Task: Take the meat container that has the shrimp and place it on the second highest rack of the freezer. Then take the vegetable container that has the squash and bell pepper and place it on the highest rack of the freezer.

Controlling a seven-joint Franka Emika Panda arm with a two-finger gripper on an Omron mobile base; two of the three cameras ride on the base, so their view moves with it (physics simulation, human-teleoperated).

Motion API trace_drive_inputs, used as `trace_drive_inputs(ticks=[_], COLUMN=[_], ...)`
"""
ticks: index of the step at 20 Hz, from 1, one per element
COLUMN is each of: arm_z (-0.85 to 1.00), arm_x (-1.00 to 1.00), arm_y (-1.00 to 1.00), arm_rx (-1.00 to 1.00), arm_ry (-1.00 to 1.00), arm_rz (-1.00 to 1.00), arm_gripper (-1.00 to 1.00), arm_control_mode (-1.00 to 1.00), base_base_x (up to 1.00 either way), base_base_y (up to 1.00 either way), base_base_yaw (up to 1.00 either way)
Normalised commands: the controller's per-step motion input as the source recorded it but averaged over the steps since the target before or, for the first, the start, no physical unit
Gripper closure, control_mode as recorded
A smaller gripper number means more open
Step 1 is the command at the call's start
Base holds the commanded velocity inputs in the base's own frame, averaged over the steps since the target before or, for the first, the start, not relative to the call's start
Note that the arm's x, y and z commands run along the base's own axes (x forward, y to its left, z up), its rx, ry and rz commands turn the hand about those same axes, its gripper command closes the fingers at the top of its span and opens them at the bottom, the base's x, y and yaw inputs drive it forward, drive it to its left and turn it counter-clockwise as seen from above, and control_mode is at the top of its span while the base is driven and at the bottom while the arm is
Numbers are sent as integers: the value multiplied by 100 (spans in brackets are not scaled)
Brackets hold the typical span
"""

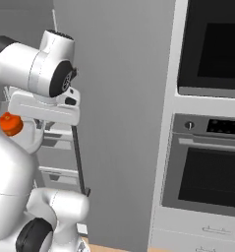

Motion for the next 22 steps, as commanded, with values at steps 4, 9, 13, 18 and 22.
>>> trace_drive_inputs(ticks=[4,9,13,18,22], arm_z=[0,0,3,0,4], arm_x=[0,30,34,42,34], arm_y=[0,36,44,27,38], arm_rx=[0,0,2,17,18], arm_ry=[0,0,0,0,0], arm_rz=[0,-14,-29,-56,-69], arm_gripper=[100,100,100,100,100], arm_control_mode=[100,-100,-100,-100,-100], base_base_x=[21,0,0,0,0], base_base_y=[49,0,0,0,0], base_base_yaw=[-14,0,0,0,0])
